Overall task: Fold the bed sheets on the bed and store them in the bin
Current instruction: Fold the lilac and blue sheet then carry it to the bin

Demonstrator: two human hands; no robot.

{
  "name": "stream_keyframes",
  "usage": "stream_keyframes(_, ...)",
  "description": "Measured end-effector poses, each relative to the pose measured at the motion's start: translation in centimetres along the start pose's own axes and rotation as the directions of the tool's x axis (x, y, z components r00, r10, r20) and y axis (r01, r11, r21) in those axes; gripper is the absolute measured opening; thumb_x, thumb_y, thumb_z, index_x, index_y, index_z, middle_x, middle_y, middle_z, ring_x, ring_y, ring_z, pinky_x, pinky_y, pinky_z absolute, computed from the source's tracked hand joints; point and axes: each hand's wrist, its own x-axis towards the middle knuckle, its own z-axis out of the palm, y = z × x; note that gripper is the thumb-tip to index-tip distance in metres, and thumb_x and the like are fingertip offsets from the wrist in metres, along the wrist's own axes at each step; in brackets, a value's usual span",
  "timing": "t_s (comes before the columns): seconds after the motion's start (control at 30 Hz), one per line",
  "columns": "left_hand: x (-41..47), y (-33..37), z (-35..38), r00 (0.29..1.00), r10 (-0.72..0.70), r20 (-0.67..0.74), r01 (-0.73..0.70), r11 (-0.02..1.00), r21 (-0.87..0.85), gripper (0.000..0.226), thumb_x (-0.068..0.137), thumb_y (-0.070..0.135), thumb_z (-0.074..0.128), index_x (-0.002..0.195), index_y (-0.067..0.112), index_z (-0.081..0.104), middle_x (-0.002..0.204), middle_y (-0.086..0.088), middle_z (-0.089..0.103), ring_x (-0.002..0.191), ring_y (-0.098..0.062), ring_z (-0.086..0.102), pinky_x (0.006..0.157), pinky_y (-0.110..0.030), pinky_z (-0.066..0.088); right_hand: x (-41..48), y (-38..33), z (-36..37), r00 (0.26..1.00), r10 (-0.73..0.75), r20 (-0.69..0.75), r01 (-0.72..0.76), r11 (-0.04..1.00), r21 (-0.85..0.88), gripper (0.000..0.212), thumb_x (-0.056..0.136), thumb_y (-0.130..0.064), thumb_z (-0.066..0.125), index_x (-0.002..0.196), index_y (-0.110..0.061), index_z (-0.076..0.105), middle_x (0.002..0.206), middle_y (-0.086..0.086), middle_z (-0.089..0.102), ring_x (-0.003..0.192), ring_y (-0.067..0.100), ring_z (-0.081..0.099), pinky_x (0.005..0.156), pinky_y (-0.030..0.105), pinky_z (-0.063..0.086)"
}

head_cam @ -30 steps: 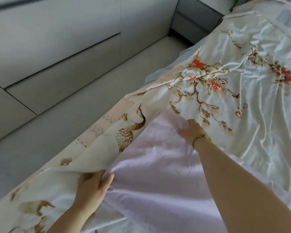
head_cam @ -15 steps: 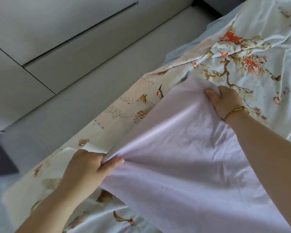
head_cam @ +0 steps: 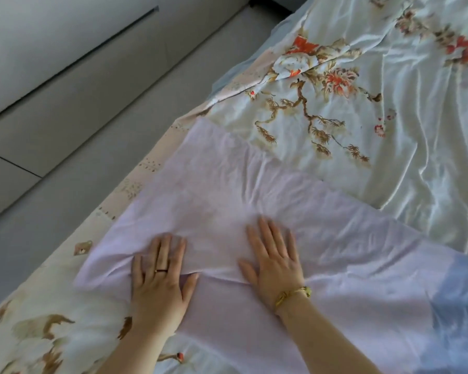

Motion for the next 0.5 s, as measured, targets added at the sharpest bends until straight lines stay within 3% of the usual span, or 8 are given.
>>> stream_keyframes(0.03,0.1,-0.1,0.4,1.000,-0.009,-0.005,0.009,1.000,0.024,0.065,0.095,0.055,0.004,0.130,0.012,0.039,0.128,-0.020,0.055,0.119,-0.030,0.035,0.113,-0.029,-0.007,-1.5,3.6,-0.2,0.998,0.066,0.004,-0.065,0.998,-0.026,0.061,0.089,-0.056,0.018,0.132,-0.018,0.039,0.133,0.011,0.053,0.127,0.022,0.035,0.109,0.034,0.005)
stream_keyframes(0.1,0.1,0.0,0.8,1.000,0.002,0.015,-0.003,0.998,0.063,0.066,0.094,0.056,0.004,0.131,0.012,0.037,0.130,-0.021,0.053,0.121,-0.030,0.033,0.113,-0.028,-0.009,-5.2,11.6,-1.1,0.931,0.366,-0.003,-0.365,0.928,-0.077,0.083,0.079,-0.065,0.002,0.143,-0.020,0.031,0.148,0.009,0.033,0.138,0.023,0.023,0.110,0.032,-0.001)
stream_keyframes(0.2,-0.1,0.0,0.8,0.999,0.011,0.044,-0.016,0.994,0.106,0.069,0.094,0.058,0.005,0.131,0.010,0.038,0.128,-0.023,0.053,0.121,-0.030,0.032,0.112,-0.028,-0.009,-11.4,20.3,-3.4,0.632,0.775,0.026,-0.775,0.632,-0.009,0.099,0.062,-0.066,0.001,0.147,-0.018,0.020,0.155,0.008,0.013,0.142,0.024,0.012,0.112,0.035,0.000)
stream_keyframes(0.27,0.0,0.7,0.5,0.999,-0.016,0.051,0.009,0.992,0.127,0.074,0.093,0.060,0.006,0.129,0.006,0.042,0.127,-0.026,0.053,0.120,-0.033,0.035,0.112,-0.039,0.002,-14.1,21.8,-4.5,0.447,0.891,0.080,-0.894,0.443,0.062,0.095,0.064,-0.059,0.010,0.147,-0.014,0.020,0.155,0.010,0.010,0.142,0.026,0.011,0.115,0.035,0.002)
stream_keyframes(0.3,0.2,1.4,0.3,0.999,-0.024,0.033,0.020,0.993,0.118,0.077,0.092,0.061,0.006,0.128,0.004,0.043,0.126,-0.028,0.053,0.119,-0.035,0.037,0.107,-0.048,0.012,-14.6,21.7,-4.1,0.420,0.902,0.100,-0.906,0.412,0.091,0.092,0.066,-0.056,0.010,0.147,-0.014,0.018,0.156,0.010,0.008,0.142,0.026,0.008,0.114,0.034,0.001)
stream_keyframes(0.37,0.8,5.0,0.4,0.997,0.074,0.007,-0.075,0.995,0.073,0.076,0.092,0.062,0.006,0.129,0.006,0.041,0.127,-0.030,0.051,0.118,-0.036,0.037,0.096,-0.053,0.021,-14.1,20.0,-2.5,0.458,0.883,0.101,-0.884,0.440,0.157,0.082,0.074,-0.051,0.010,0.147,-0.015,0.016,0.156,0.008,0.004,0.143,0.024,0.003,0.113,0.032,-0.004)
stream_keyframes(0.43,1.8,10.9,1.9,0.948,0.319,-0.002,-0.318,0.947,0.052,0.067,0.093,0.060,0.011,0.129,0.011,0.038,0.127,-0.026,0.053,0.119,-0.033,0.036,0.099,-0.048,0.019,-12.5,17.4,-0.5,0.496,0.866,0.065,-0.842,0.461,0.279,0.070,0.084,-0.049,0.010,0.147,-0.019,0.012,0.156,0.004,0.000,0.144,0.020,-0.003,0.111,0.027,-0.013)
stream_keyframes(0.5,3.4,17.0,4.4,0.868,0.496,0.019,-0.496,0.865,0.083,0.062,0.086,0.059,0.028,0.129,0.016,0.040,0.128,-0.020,0.055,0.121,-0.030,0.043,0.101,-0.046,0.019,-11.0,15.4,1.1,0.526,0.850,0.035,-0.809,0.487,0.329,0.077,0.076,-0.056,0.001,0.146,-0.024,0.006,0.156,0.000,-0.006,0.144,0.017,-0.007,0.102,0.021,-0.029)
